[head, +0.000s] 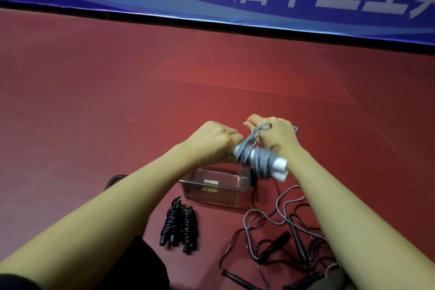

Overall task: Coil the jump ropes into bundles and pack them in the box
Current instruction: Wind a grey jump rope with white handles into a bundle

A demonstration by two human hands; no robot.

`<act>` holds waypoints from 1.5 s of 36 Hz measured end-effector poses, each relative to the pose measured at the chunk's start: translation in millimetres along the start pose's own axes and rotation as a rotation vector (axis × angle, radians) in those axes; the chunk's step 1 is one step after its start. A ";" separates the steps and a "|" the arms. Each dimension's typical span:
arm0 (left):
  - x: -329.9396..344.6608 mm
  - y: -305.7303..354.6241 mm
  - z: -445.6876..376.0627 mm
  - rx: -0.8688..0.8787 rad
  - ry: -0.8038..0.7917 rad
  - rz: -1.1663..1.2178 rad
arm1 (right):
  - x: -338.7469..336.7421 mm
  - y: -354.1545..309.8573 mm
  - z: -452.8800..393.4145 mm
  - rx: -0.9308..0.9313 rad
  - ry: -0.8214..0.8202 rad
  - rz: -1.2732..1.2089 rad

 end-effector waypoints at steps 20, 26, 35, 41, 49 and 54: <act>4.2 -79.1 34.9 -1.054 0.170 0.449 | -13.8 -17.5 16.7 0.075 0.028 -0.243; 15.8 -83.9 43.3 -1.129 0.157 0.431 | -13.0 -24.8 16.5 0.075 -0.043 -0.186; 17.8 -86.5 42.4 -1.159 0.180 0.456 | -27.3 -16.9 20.7 0.195 0.177 -0.293; 24.7 -92.2 49.3 -1.198 0.133 0.401 | -20.1 -16.5 20.4 0.278 0.114 -0.267; 32.0 -85.8 50.1 -1.146 0.057 0.264 | 4.8 -8.5 22.0 0.317 -0.153 -0.190; 23.6 -83.0 41.0 -1.081 0.147 0.294 | 4.9 9.1 23.6 0.424 -0.071 -0.381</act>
Point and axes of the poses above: each hand's wrist, its own z-axis away from the middle knuckle, its own x-axis out of the palm, y = z × x, the point moved 10 cm from there along -z, towards the middle knuckle, and after that the axes turned 8 degrees about y, right-handed, at the moved point
